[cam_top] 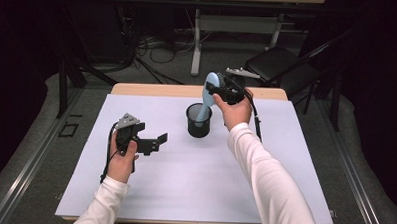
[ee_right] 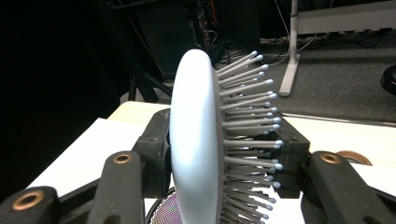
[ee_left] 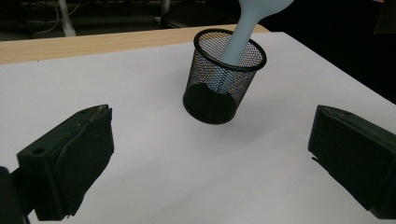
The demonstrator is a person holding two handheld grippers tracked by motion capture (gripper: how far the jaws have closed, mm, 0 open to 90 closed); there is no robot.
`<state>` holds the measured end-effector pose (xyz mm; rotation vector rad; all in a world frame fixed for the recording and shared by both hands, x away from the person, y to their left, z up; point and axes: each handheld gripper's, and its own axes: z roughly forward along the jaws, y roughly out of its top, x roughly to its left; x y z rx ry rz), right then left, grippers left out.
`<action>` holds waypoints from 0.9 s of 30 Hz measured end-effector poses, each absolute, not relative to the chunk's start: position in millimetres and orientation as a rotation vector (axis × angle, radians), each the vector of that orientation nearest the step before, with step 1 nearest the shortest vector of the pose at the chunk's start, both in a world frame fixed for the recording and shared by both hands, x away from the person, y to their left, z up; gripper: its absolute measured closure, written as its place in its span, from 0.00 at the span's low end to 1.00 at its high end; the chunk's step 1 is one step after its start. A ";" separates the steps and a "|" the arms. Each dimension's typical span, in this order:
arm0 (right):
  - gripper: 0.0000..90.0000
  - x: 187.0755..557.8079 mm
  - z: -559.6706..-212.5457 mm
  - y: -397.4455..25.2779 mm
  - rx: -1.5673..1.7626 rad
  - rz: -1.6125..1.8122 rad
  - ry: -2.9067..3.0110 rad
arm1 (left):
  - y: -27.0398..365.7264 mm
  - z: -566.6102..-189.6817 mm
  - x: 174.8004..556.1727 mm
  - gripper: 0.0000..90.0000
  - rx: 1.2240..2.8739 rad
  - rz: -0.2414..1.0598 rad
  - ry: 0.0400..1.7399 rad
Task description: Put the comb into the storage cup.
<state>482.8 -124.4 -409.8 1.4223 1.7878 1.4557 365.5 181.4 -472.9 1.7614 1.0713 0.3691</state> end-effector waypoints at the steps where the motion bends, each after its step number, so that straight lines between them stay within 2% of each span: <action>1: 0.55 482.6 -410.2 -123.4 1.419 1.452 1.790 | 181.3 -473.0 365.5 0.01 1.761 0.369 1.072; 27: 0.55 482.5 -426.7 -113.4 1.332 1.392 1.819 | 180.6 -474.7 366.1 0.01 1.762 0.366 1.075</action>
